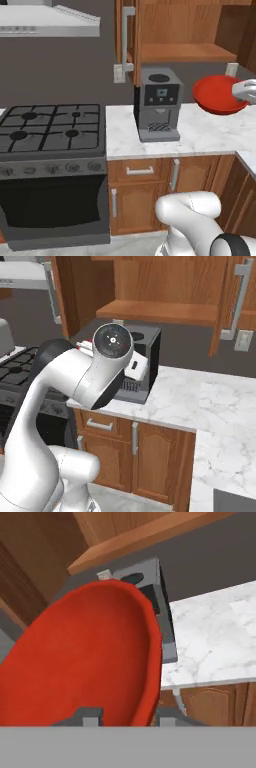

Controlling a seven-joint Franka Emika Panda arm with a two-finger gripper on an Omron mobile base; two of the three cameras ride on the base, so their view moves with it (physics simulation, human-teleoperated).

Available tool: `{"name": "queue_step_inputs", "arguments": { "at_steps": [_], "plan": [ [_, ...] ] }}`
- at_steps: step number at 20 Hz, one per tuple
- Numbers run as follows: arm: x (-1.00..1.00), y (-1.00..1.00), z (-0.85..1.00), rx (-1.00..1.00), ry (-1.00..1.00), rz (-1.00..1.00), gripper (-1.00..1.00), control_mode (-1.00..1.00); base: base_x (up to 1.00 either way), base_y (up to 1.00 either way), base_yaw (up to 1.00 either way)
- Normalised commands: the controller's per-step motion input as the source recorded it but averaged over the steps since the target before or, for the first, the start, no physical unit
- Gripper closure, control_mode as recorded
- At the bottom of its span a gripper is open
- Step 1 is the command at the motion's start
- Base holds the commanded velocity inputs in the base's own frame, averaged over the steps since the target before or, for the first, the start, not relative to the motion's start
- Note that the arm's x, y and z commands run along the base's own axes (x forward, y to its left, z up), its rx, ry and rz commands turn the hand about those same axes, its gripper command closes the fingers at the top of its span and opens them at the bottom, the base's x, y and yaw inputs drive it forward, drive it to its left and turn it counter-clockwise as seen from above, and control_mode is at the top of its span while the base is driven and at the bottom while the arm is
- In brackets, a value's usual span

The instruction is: Take the smaller bowl and place it next to the appetizer plate on the dining counter , and place the larger bowl next to the plate with cooked food.

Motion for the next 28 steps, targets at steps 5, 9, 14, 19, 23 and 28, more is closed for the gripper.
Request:
{"name": "queue_step_inputs", "arguments": {
  "at_steps": [5,9,14,19,23,28],
  "plan": [
    [0.00,0.00,0.00,0.00,0.00,0.00,1.00,1.00,-0.62,0.95,0.23],
    [0.00,0.00,0.00,0.00,0.00,0.00,1.00,1.00,0.00,1.00,0.35],
    [0.00,0.00,0.00,0.00,0.00,0.00,1.00,1.00,0.09,1.00,0.41],
    [0.00,0.00,0.00,0.00,0.00,0.00,1.00,1.00,0.37,1.00,0.45],
    [0.00,0.00,0.00,0.00,0.00,0.00,1.00,1.00,0.27,1.00,0.44],
    [0.00,0.00,0.00,0.00,0.00,0.00,1.00,1.00,0.17,1.00,0.48]
  ]
}}
